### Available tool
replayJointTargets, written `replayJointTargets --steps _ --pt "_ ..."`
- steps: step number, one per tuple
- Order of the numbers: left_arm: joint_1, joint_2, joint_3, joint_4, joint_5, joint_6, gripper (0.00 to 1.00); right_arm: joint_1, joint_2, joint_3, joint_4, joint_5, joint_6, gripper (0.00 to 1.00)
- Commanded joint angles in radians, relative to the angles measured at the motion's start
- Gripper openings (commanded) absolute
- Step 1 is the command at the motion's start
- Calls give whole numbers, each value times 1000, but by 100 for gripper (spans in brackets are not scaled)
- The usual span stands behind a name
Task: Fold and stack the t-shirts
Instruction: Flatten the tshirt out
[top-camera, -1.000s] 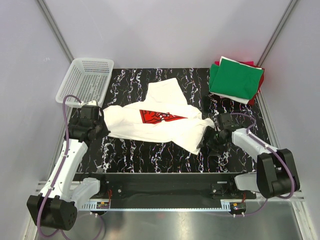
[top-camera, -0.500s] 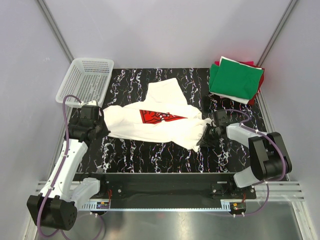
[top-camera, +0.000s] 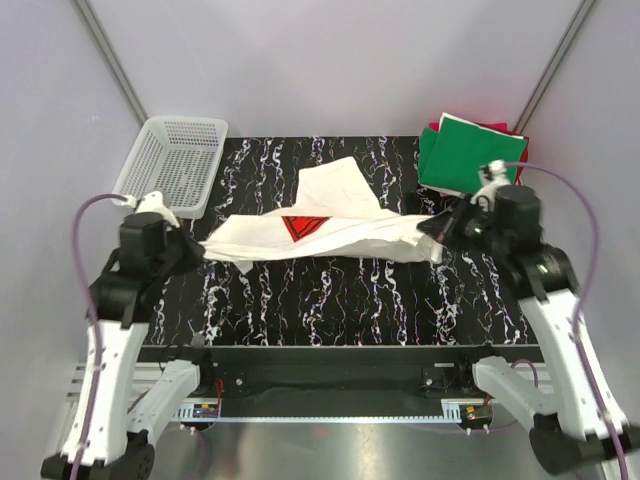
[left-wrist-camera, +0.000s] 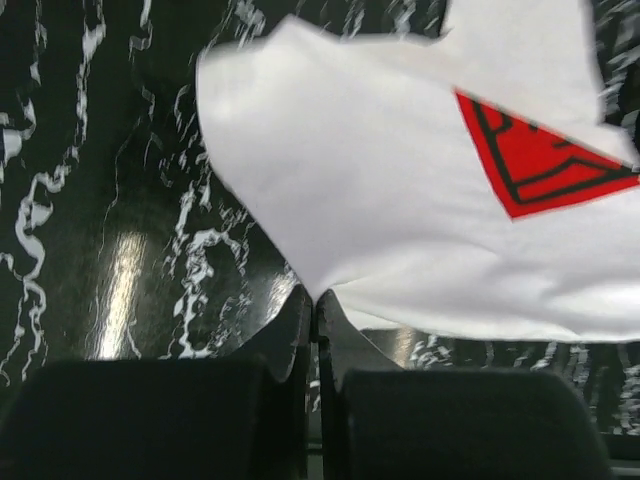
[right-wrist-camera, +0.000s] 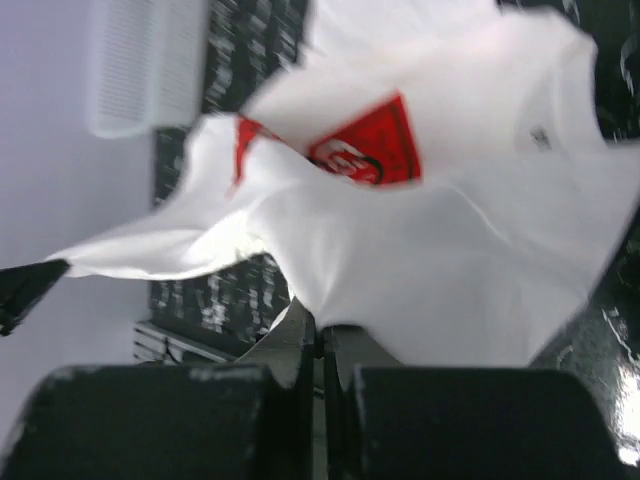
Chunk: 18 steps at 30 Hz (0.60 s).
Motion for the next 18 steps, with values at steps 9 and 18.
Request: replayJointTargets --steps 9,18 --pt "-33 -156 654 -87 256 43 0 3 -335 606 -259 -21 -19 0" --pt "-43 -260 765 43 247 54 0 3 -404 761 -197 -4 -122 0"
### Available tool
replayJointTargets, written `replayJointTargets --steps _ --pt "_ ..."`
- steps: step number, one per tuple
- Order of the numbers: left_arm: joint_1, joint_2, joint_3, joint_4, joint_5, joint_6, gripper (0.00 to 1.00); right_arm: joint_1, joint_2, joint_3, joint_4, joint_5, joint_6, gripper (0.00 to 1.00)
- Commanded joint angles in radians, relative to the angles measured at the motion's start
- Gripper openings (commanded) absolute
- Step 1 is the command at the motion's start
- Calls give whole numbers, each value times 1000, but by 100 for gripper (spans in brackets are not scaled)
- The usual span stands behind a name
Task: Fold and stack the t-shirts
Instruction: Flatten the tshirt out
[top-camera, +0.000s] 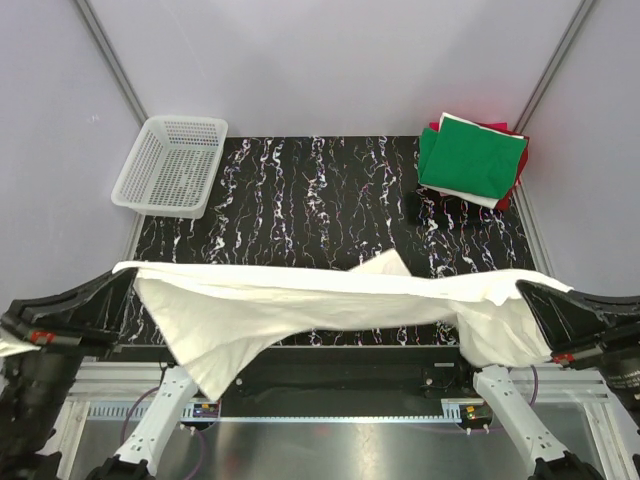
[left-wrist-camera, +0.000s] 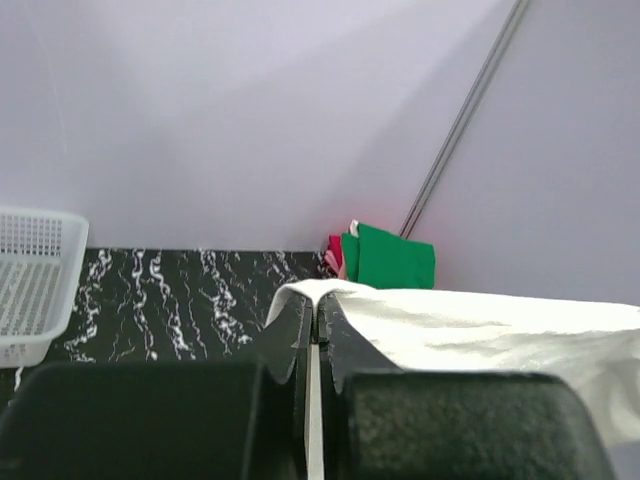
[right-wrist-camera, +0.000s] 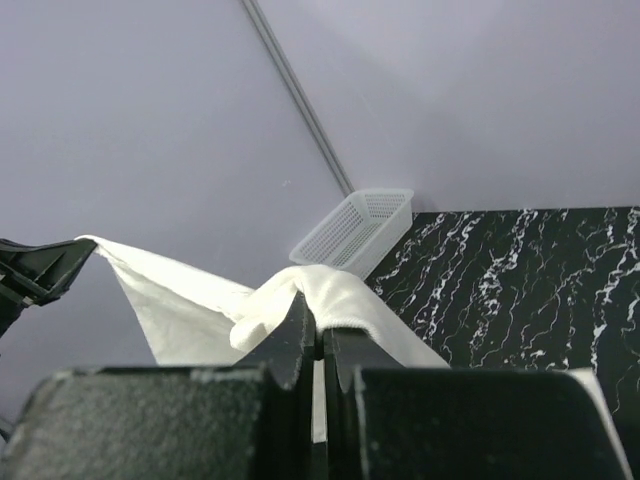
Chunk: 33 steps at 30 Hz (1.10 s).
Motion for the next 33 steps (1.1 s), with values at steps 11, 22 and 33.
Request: replayJointTargets --steps 11,22,33 --pt "-16 179 -212 159 -292 21 0 3 349 -116 249 131 -84 0" --pt "172 1098 -48 93 -120 25 98 -40 1830 1313 -263 156 -91 100" --pt "117 808 -290 116 -143 51 99 -20 1051 -25 314 113 -71 100"
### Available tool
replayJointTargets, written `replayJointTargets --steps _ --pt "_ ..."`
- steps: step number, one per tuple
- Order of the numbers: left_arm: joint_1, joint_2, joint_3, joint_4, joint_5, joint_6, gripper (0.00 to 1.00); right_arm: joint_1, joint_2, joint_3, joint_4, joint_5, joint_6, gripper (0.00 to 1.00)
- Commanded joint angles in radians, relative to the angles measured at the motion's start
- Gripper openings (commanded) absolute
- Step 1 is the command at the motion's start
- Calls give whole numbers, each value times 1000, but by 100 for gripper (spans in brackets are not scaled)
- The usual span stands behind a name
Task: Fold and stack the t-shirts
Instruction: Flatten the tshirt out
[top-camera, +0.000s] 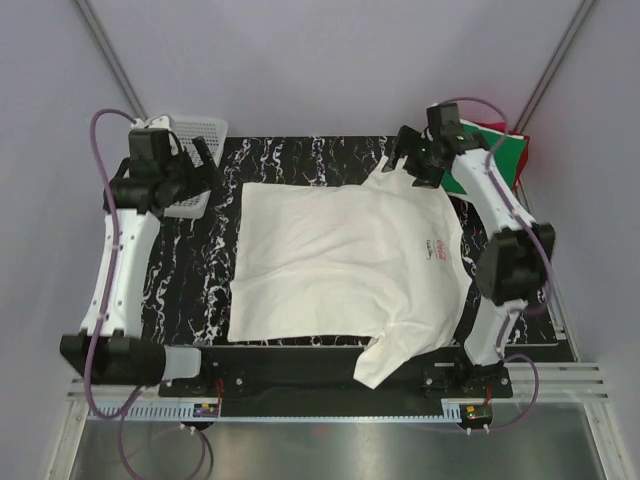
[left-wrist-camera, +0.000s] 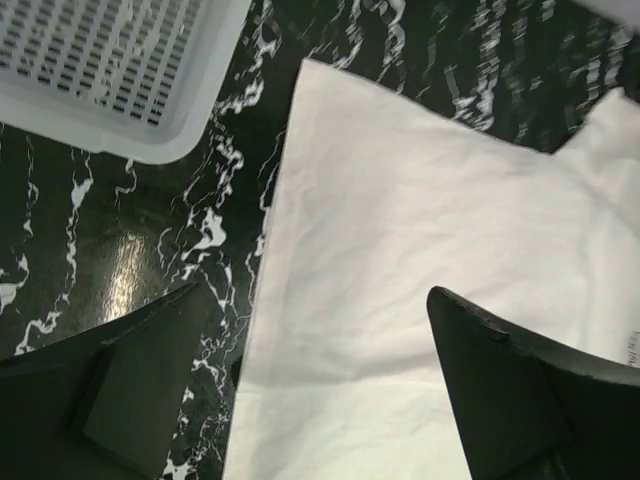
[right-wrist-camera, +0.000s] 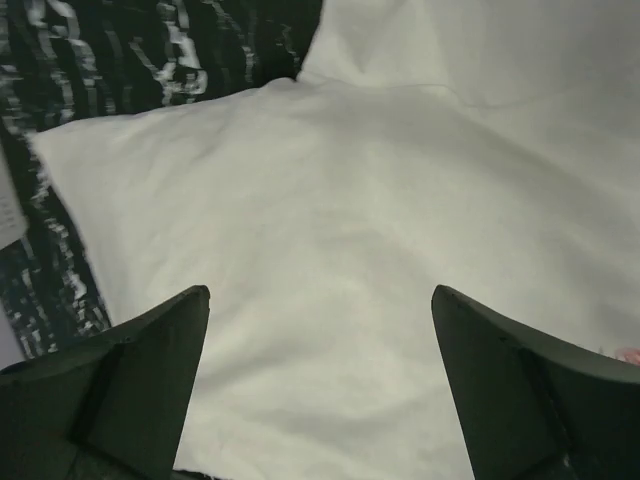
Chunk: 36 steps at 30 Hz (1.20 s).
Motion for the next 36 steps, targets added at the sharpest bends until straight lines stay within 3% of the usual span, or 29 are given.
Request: replayJointTargets --steps 1,7,13,26,36 --pt "-50 -94 -148 30 6 20 99 19 -439 -145 163 -32 20 100" --pt "-137 -174 -465 183 22 -47 99 40 -625 -540 247 -65 62 100" --pt "-210 -73 -618 358 50 -128 99 115 -590 -647 290 -57 56 100" --pt "-225 86 -836 501 -39 -288 98 281 25 -357 192 35 8 100" --pt "11 -15 -853 426 -85 -302 98 396 300 -90 163 -51 62 100"
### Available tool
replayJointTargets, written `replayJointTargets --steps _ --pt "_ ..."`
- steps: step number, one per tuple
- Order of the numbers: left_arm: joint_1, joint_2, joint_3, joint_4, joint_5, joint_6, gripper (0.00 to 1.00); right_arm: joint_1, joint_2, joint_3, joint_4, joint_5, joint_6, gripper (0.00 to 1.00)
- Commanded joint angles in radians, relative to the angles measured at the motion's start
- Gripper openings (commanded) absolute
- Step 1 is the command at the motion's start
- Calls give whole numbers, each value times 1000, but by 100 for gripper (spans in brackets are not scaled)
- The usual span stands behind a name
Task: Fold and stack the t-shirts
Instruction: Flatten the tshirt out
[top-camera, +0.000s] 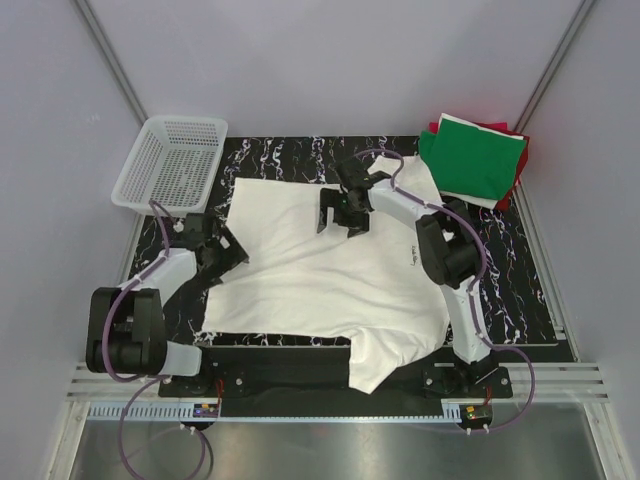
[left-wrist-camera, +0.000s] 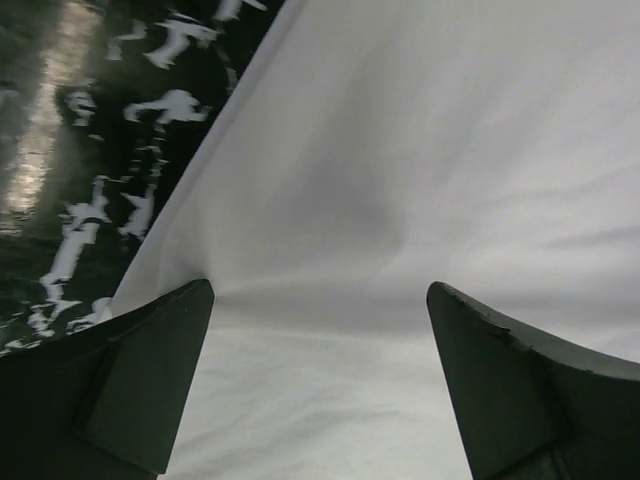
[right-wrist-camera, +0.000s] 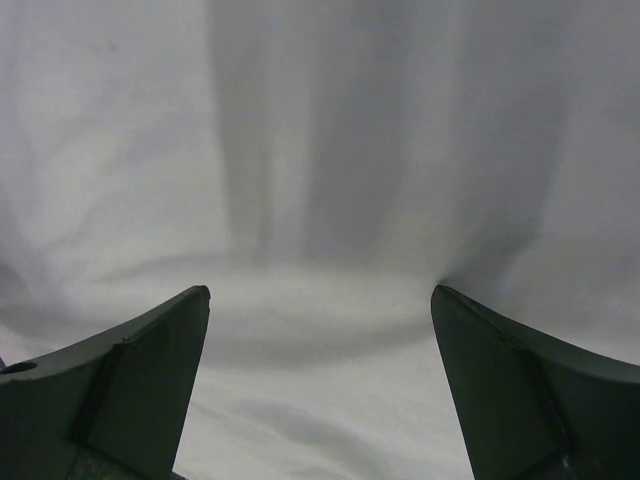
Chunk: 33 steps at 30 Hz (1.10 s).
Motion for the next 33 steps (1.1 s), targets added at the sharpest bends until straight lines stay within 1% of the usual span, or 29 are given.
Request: replayJointTargets --steps 1,3,4,9,14,16,18,19,20,21,23,26,27,28,29,30,31,32,33 --pt "59 -39 -2 -74 -103 3 98 68 111 112 -26 -56 26 100" --pt "128 -58 8 -86 -99 5 98 82 144 171 -46 -73 25 100" --pt "139 -70 8 -83 -90 8 98 87 173 222 -69 -74 23 100" --pt "148 -90 26 -123 -123 7 98 90 204 284 -86 -77 13 100" --pt "145 -153 61 -143 -74 37 98 89 165 295 -130 -30 -20 100" --pt "131 -189 109 -177 -67 69 98 85 127 318 -173 19 -49 100" --pt "96 -212 179 -249 -68 103 98 70 90 326 -201 47 -69 100" --pt "81 -216 207 -276 -74 144 98 63 43 323 -202 70 -73 100" --pt "44 -220 257 -336 -83 169 98 53 23 318 -204 79 -78 100" --pt "27 -234 273 -356 -108 215 98 26 3 314 -210 87 -89 100" --pt "-5 -257 281 -382 -130 241 98 -11 -32 315 -219 110 -96 100" --pt "-46 -303 211 -340 -87 257 99 -97 -19 350 -230 101 -100 100" --pt "-54 -311 193 -324 -52 261 99 -115 -2 405 -253 93 -98 100" --pt "-63 -308 180 -310 -48 266 99 -149 47 445 -271 85 -100 100" --pt "-85 -288 184 -318 -57 272 98 -161 78 492 -294 90 -104 100" --pt "-92 -279 198 -332 -71 281 98 -174 110 595 -338 94 -106 100" --pt "-99 -269 212 -353 -85 289 98 -184 181 652 -363 114 -104 100" --pt "-105 -265 225 -355 -108 296 98 -204 217 707 -383 122 -97 99" --pt "-105 -265 222 -353 -119 306 98 -214 251 800 -404 121 -92 98"
